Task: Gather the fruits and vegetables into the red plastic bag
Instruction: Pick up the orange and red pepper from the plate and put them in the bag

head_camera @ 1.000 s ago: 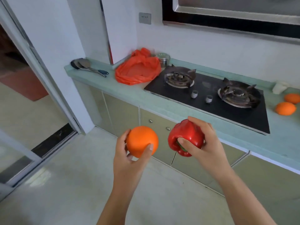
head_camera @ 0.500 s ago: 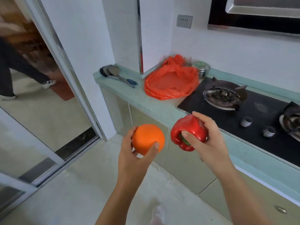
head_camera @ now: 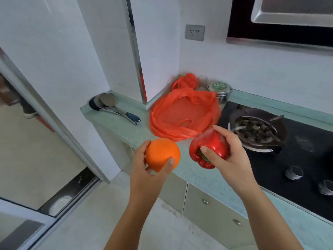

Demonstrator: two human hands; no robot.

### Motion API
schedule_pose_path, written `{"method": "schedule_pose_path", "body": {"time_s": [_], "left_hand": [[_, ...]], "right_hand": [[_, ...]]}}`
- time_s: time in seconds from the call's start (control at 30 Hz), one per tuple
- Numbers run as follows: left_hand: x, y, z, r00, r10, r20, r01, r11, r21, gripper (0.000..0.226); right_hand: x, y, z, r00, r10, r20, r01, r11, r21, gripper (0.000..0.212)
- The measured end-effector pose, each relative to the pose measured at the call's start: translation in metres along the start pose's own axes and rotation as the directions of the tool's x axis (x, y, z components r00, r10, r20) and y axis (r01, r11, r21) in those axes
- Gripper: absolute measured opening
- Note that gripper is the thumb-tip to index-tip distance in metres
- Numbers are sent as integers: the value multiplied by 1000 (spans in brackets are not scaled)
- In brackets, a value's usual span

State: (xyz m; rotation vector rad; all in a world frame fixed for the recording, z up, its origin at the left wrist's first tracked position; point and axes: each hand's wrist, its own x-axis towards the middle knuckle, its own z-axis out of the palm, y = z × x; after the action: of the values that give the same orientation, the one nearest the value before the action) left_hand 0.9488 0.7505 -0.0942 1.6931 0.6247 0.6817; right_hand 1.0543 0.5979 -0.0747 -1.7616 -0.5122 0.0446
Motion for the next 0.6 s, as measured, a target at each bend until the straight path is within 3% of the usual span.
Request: {"method": "schedule_pose_path", "body": {"time_s": [0.6], "left_hand": [[256, -59, 67, 968, -13, 250, 32, 997, -70, 65]], "right_hand": [[199, 71, 68, 964, 145, -221, -187, 966, -180, 57]]}}
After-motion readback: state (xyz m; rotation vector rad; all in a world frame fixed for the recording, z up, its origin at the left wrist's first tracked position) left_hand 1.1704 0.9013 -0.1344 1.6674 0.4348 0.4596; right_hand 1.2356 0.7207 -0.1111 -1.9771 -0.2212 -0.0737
